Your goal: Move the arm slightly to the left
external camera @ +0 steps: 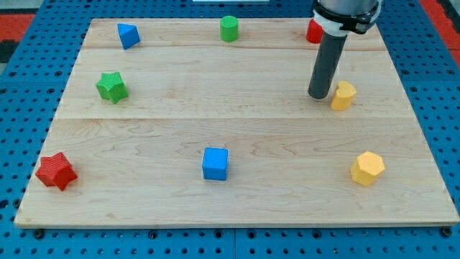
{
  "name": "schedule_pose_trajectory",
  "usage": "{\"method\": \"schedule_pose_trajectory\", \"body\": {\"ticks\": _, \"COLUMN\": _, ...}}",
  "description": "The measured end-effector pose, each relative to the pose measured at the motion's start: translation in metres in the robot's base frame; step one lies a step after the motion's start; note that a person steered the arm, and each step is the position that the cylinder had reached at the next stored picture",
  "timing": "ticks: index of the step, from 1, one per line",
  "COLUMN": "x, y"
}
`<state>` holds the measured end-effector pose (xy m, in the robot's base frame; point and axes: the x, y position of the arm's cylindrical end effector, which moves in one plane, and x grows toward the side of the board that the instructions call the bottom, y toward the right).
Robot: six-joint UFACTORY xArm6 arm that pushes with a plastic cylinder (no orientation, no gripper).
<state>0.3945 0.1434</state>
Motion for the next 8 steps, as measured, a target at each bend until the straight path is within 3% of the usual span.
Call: {"method": "schedule_pose_trajectory", "body": {"ticks": 8, "x": 0.0004, "y": -0.0018}}
